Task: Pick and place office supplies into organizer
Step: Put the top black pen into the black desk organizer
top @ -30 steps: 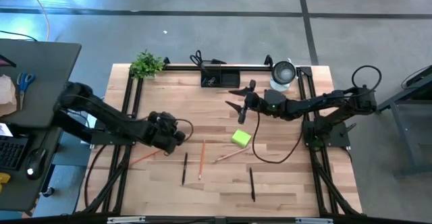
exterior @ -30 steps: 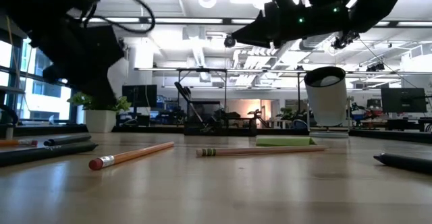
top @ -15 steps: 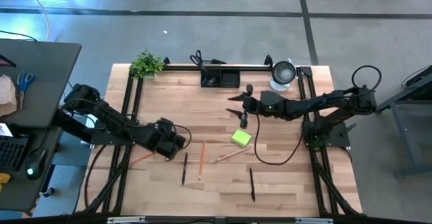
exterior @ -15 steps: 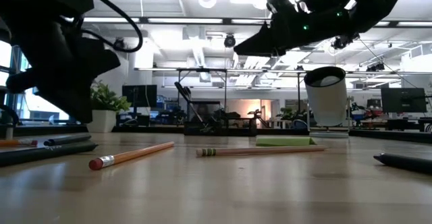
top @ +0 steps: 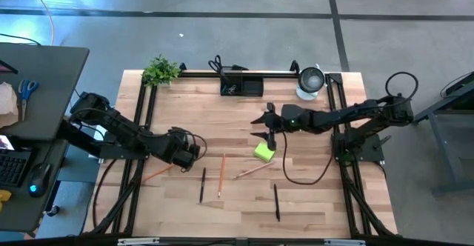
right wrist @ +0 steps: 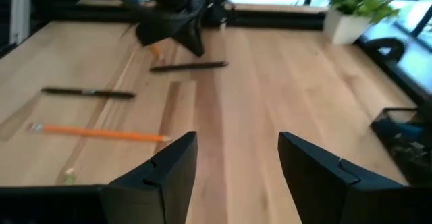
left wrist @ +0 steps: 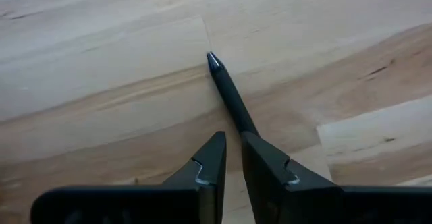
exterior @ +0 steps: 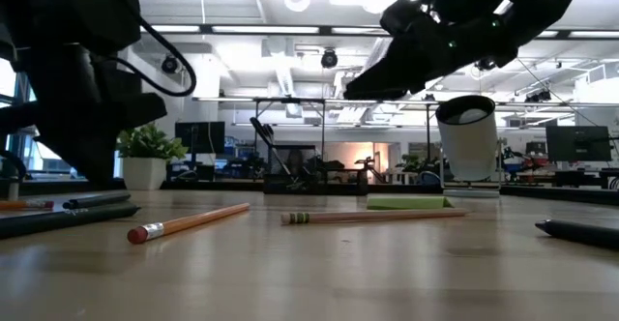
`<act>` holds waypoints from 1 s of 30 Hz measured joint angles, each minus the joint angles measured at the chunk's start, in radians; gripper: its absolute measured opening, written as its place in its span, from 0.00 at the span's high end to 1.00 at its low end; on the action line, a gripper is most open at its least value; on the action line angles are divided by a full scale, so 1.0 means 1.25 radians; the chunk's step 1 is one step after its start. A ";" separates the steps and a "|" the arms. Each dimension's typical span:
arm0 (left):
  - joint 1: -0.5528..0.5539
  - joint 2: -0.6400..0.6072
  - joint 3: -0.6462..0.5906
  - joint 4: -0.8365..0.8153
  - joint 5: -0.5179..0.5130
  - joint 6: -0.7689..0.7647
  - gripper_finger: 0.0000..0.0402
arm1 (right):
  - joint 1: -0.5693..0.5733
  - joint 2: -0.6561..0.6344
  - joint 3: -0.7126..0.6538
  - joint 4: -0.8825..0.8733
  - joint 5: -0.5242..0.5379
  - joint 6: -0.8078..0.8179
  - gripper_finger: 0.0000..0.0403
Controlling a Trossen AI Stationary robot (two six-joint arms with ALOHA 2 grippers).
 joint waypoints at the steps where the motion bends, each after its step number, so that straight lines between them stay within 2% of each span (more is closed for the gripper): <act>1: 0.005 0.000 -0.001 0.003 0.000 0.001 0.90 | 0.005 0.000 0.000 -0.009 0.001 -0.004 0.49; 13: 0.068 0.025 -0.001 0.035 0.027 0.063 0.89 | 0.023 0.000 0.000 -0.096 0.008 -0.015 0.49; 16: 0.082 0.049 0.002 0.036 0.020 0.062 0.83 | 0.023 0.000 0.000 -0.105 0.008 -0.011 0.49; 24: 0.085 0.065 -0.002 0.104 0.023 0.084 0.60 | 0.023 0.000 0.000 -0.110 0.008 -0.012 0.49; 27: 0.086 0.065 -0.003 0.099 0.021 0.084 0.57 | 0.023 0.000 0.000 -0.110 0.008 -0.012 0.49; 30: 0.086 0.065 -0.002 0.098 0.028 0.088 0.57 | 0.023 0.000 0.000 -0.111 0.008 -0.012 0.49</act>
